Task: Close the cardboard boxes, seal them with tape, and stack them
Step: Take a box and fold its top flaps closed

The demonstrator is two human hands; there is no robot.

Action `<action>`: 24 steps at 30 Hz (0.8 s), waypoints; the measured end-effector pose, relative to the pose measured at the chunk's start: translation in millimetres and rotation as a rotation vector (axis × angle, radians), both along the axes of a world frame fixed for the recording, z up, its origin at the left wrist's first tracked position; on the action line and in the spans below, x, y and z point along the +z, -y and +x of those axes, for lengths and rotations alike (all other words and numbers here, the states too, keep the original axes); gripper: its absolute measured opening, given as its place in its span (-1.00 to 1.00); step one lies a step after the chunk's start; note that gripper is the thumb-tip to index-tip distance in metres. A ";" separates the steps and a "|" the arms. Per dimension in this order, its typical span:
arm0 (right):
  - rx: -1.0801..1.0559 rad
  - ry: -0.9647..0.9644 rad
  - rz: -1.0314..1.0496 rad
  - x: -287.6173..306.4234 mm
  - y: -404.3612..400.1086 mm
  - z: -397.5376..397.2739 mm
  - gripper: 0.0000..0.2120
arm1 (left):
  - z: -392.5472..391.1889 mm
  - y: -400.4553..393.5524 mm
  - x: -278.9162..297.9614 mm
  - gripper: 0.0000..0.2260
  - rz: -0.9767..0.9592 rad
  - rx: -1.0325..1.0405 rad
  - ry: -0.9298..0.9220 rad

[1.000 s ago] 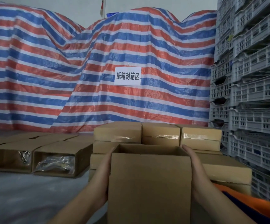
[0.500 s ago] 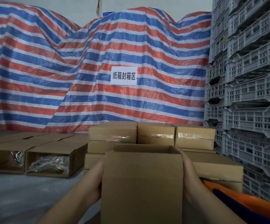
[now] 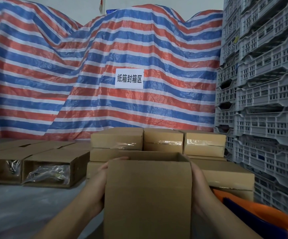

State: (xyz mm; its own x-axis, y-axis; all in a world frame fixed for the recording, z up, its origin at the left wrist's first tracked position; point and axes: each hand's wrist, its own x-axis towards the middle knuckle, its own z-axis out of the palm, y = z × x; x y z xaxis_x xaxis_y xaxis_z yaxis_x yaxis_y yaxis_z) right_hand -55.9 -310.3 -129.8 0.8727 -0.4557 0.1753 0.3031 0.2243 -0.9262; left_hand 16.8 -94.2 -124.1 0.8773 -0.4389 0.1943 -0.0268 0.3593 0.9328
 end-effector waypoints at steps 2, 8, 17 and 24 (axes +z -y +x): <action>0.002 -0.010 0.006 1.9 0.0 1.3 -0.53 | 0.9 0.0 -0.5 -0.77 -0.014 -0.007 0.020; 0.024 -0.051 -0.031 2.4 4.6 0.4 -0.49 | -1.5 -1.7 -0.7 -0.63 -0.014 -0.035 0.033; 0.069 -0.086 -0.142 -1.4 3.2 -6.2 -0.67 | 3.2 -4.7 -2.8 -0.64 0.028 -0.045 0.075; 0.088 -0.122 -0.163 6.7 -1.2 -10.0 -0.78 | 2.9 -2.8 -3.5 -0.85 0.025 -0.066 0.116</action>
